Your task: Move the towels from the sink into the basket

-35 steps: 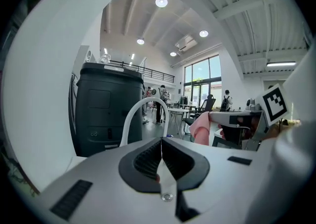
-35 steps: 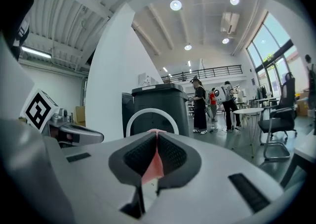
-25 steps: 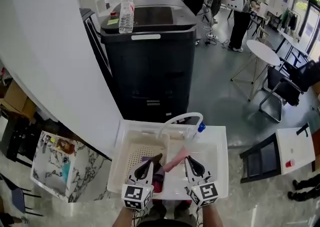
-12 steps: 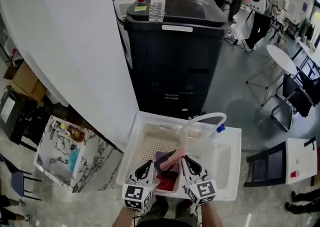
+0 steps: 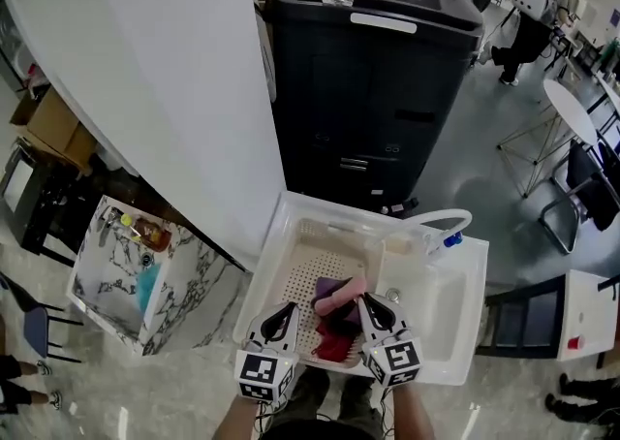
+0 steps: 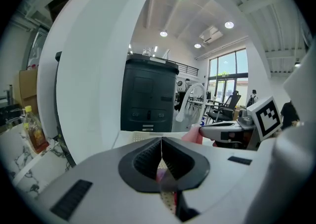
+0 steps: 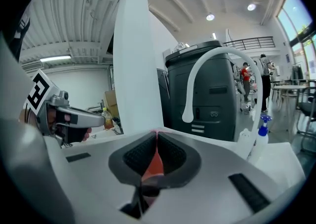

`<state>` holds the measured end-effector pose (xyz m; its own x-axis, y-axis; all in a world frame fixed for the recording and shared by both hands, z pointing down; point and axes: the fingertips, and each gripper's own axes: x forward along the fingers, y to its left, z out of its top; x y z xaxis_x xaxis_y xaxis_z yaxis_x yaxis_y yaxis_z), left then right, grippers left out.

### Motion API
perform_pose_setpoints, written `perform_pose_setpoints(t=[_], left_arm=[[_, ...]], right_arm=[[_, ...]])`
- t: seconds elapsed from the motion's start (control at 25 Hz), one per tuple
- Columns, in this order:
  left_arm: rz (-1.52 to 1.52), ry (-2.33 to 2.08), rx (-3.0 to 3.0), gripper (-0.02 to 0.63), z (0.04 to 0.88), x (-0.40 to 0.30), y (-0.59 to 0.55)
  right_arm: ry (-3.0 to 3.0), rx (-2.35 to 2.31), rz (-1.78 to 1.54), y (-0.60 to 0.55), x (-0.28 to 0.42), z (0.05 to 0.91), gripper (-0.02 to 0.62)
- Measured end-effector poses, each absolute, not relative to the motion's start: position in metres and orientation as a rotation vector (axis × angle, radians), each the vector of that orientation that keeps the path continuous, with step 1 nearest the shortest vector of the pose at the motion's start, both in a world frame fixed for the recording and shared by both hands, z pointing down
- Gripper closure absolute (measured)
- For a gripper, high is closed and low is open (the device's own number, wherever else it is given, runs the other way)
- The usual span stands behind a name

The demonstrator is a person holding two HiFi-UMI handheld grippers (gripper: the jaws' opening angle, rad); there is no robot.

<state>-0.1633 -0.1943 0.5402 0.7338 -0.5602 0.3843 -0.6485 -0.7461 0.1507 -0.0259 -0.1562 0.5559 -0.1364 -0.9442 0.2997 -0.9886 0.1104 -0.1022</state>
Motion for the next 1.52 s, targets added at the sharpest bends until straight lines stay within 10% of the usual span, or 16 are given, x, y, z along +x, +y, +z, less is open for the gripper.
perform_pose_setpoints(t=[0.76,0.96,1.52], left_arm=[[0.475,-0.911,2.647,0.597,0.553,-0.160,-0.187],[0.471,-0.907,2.651,0.597,0.551,-0.159,-0.185],[0.427,-0.847,2.697,0.597,0.537,-0.147,-0.185]], right_arm=[[-2.166,1.936,0.555,-0.150,-0.027,0.587,0.553],[-2.199,1.937,0.582,-0.148,-0.030,0.586,0.403],[-2.179,1.997,0.518,-0.142,-0.019,0.563,0.396]])
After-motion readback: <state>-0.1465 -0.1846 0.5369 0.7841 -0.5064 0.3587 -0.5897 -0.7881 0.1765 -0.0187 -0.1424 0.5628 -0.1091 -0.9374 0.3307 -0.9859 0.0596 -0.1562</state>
